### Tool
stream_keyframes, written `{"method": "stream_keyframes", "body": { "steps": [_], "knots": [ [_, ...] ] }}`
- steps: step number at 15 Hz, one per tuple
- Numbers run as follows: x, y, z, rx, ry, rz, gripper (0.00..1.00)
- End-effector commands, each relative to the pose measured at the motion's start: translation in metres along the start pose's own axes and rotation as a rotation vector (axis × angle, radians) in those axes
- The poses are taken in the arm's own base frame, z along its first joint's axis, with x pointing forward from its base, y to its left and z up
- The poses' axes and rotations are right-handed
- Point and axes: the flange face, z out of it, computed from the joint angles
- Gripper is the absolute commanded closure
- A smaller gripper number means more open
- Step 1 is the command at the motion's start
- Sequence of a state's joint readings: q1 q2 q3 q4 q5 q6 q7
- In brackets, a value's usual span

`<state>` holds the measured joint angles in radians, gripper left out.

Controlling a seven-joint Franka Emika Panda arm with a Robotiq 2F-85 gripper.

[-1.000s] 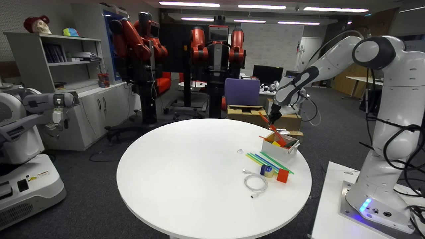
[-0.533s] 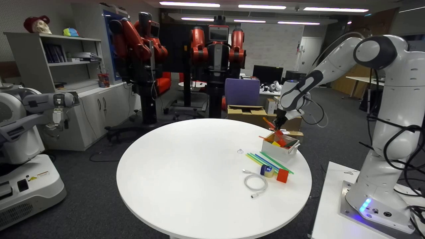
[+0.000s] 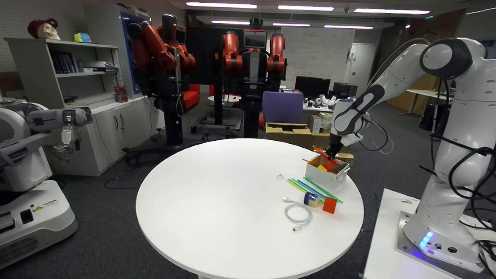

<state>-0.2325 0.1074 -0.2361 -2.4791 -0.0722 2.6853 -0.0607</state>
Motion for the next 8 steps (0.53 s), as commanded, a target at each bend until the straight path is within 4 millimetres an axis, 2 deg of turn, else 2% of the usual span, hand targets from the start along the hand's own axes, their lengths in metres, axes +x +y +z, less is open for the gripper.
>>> {"method": "stream_keyframes", "body": {
  "steps": [1, 6, 7, 8],
  "knots": [
    [-0.021, -0.005, -0.005, -0.008, 0.002, -0.047, 0.94],
    [-0.033, -0.010, -0.003, -0.024, -0.006, -0.098, 0.94],
    [-0.034, -0.010, -0.003, -0.028, -0.008, -0.107, 0.69],
    [-0.036, -0.011, -0.003, -0.029, -0.008, -0.114, 0.51]
  ]
}}
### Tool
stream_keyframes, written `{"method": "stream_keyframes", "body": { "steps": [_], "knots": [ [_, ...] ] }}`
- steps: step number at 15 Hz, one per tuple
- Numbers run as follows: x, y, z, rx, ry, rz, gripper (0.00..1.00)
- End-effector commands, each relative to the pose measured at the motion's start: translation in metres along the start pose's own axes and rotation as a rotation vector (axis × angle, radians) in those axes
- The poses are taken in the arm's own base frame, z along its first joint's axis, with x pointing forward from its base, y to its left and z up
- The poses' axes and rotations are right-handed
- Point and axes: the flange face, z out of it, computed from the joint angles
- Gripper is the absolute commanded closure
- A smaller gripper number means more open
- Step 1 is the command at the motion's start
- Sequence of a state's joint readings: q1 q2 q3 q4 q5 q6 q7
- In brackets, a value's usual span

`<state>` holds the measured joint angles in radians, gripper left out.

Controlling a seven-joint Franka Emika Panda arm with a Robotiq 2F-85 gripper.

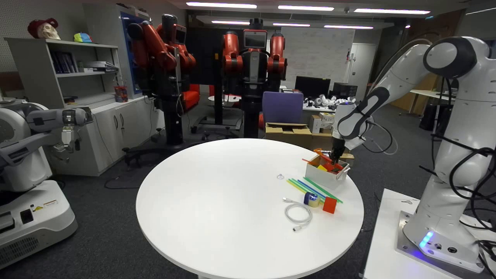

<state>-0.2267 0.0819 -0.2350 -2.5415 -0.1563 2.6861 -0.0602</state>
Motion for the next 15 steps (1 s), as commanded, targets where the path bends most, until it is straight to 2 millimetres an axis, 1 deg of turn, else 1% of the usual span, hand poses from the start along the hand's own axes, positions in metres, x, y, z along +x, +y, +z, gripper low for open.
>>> {"method": "stream_keyframes", "body": {
  "steps": [1, 5, 7, 10, 12, 15],
  "knots": [
    [-0.0144, -0.0029, -0.0119, -0.009, 0.031, -0.037, 0.44],
    [-0.0166, -0.0055, -0.0172, -0.017, 0.042, -0.059, 0.12],
    [-0.0170, -0.0066, -0.0197, -0.021, 0.046, -0.067, 0.00],
    [-0.0130, -0.0052, -0.0209, -0.025, 0.041, -0.061, 0.00],
    [-0.0092, -0.0004, -0.0200, -0.009, 0.022, -0.023, 0.00],
    [-0.0116, 0.0001, -0.0184, 0.039, -0.010, 0.006, 0.00]
  ]
}}
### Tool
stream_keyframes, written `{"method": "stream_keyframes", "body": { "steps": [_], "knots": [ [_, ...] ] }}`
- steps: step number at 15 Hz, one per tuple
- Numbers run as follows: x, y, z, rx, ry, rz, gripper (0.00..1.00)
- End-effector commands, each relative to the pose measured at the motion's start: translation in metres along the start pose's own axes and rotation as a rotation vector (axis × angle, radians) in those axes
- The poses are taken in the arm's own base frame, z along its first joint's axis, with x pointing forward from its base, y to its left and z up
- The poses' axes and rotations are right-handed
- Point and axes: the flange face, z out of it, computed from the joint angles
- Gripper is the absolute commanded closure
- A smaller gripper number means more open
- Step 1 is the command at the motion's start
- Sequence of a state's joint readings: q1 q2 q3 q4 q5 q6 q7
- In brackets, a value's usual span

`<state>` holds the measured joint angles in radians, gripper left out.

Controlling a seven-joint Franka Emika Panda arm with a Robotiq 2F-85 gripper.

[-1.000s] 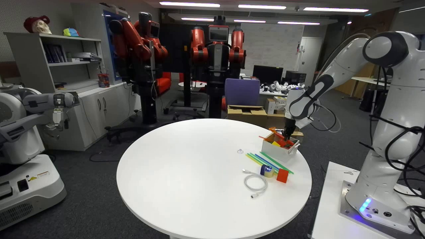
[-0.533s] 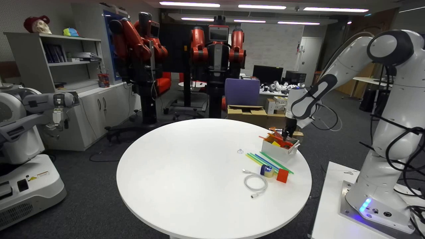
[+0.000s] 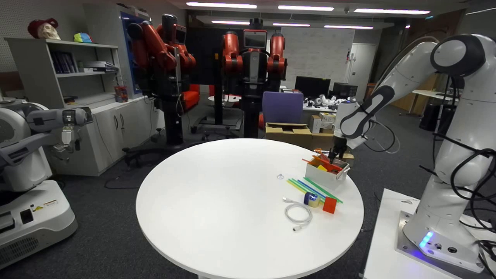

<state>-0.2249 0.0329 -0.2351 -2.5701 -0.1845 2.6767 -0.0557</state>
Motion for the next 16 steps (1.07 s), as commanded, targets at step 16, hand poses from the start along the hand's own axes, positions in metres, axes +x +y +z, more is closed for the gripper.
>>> {"method": "stream_keyframes", "body": {
  "steps": [16],
  "knots": [
    [-0.001, 0.004, 0.030, 0.201, -0.094, -0.155, 0.00]
  ]
}}
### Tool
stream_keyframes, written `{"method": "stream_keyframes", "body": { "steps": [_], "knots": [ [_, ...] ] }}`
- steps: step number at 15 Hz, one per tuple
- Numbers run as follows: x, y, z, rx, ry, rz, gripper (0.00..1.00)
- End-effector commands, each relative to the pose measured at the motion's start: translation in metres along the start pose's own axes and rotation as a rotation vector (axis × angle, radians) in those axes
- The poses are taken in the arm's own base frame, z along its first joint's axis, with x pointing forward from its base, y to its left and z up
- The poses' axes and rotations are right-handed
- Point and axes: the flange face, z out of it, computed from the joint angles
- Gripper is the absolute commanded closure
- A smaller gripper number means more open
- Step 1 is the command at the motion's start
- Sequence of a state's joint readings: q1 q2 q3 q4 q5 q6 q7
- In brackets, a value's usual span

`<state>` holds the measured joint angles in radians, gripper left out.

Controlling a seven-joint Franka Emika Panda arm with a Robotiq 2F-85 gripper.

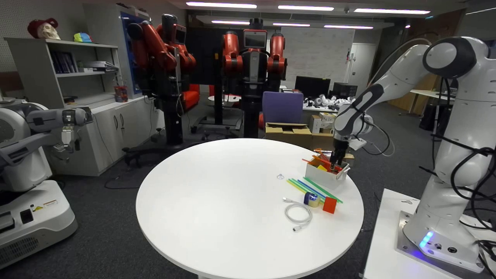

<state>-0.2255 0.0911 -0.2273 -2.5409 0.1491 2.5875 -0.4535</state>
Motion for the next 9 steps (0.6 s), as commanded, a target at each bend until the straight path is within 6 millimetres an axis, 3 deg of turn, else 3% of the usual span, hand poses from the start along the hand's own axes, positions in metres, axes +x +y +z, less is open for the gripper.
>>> {"method": "stream_keyframes", "body": {
  "steps": [1, 9],
  "knots": [
    [0.003, 0.001, 0.009, 0.027, -0.030, -0.055, 0.00],
    [0.004, -0.025, 0.010, 0.018, -0.033, -0.156, 0.00]
  ]
}}
